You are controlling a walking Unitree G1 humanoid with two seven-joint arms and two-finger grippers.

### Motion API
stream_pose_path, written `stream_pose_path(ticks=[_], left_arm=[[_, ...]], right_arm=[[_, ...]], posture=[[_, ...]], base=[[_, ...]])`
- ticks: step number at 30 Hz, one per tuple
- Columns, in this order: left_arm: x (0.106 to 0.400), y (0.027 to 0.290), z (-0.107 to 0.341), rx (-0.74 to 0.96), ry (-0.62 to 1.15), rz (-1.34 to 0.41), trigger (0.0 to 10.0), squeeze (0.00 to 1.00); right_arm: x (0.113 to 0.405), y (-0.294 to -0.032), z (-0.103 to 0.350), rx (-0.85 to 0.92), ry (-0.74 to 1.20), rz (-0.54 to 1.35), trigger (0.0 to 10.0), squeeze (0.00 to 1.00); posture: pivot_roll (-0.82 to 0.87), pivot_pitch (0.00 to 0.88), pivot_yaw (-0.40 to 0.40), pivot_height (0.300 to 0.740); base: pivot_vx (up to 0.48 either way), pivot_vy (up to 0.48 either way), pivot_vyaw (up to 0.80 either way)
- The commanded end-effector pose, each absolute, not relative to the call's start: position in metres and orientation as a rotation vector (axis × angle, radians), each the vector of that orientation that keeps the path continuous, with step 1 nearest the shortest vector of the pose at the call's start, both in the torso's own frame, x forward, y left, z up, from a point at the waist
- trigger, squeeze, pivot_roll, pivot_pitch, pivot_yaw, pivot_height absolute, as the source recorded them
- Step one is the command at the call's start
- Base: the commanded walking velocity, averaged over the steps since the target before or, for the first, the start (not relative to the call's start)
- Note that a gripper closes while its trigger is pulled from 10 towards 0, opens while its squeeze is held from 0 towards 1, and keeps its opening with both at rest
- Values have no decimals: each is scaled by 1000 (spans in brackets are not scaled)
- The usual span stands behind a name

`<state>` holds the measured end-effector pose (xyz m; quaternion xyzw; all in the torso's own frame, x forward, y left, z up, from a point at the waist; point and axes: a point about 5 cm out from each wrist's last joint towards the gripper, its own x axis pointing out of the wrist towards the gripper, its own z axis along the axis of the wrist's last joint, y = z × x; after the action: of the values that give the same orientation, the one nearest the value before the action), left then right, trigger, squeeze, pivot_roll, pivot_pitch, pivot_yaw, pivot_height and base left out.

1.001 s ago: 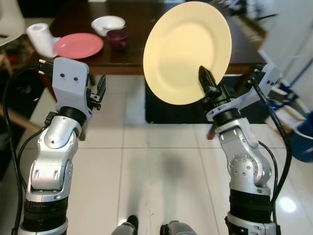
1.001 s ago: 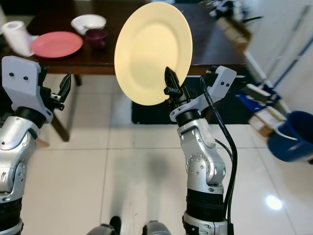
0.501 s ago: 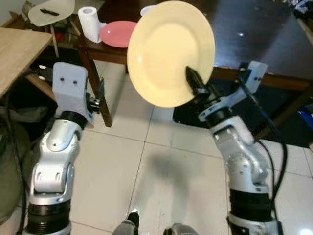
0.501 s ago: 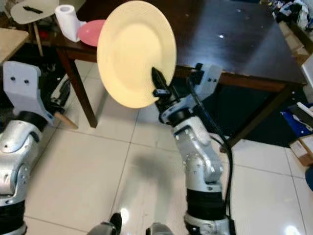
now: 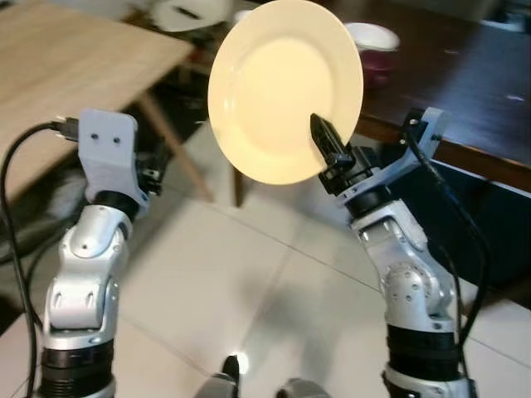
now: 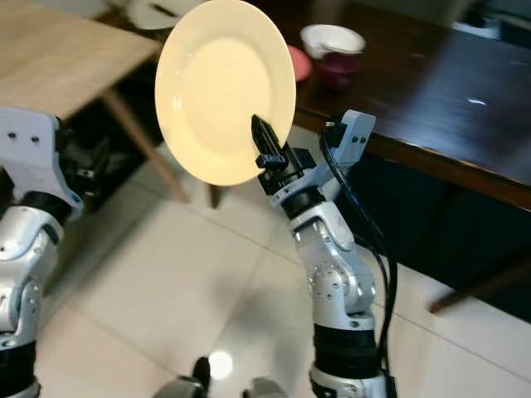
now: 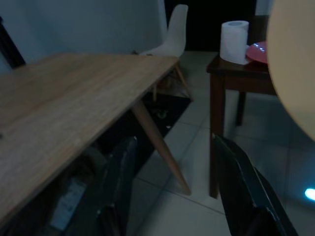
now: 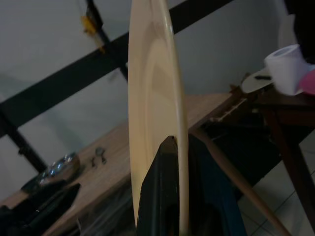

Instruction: Setting the table

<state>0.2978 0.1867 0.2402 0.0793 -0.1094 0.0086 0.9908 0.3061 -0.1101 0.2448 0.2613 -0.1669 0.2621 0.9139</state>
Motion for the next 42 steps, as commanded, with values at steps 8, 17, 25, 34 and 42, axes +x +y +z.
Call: stream_pose_path(ticks=[8, 17, 25, 34, 42], left_arm=[[299, 190, 242, 178, -216, 29, 10000, 0], [300, 189, 242, 193, -215, 27, 10000, 0], [300, 187, 242, 196, -212, 22, 10000, 0], [301, 188, 243, 198, -213, 27, 10000, 0], [302, 188, 243, 199, -213, 28, 10000, 0]], right_arm=[[306, -115, 246, 559, -357, 525, 10000, 0], [306, -114, 246, 566, -356, 529, 10000, 0], [305, -113, 246, 581, -356, 544, 10000, 0], [304, -112, 247, 600, -356, 553, 10000, 0], [303, -111, 247, 621, -355, 565, 10000, 0]], posture=[[-70, 87, 14, 740], [-68, 88, 15, 740], [-68, 88, 14, 740], [-63, 90, 16, 740], [-61, 90, 16, 740]], base=[[0, 0, 763], [0, 0, 763], [0, 0, 761], [0, 0, 756], [0, 0, 753]])
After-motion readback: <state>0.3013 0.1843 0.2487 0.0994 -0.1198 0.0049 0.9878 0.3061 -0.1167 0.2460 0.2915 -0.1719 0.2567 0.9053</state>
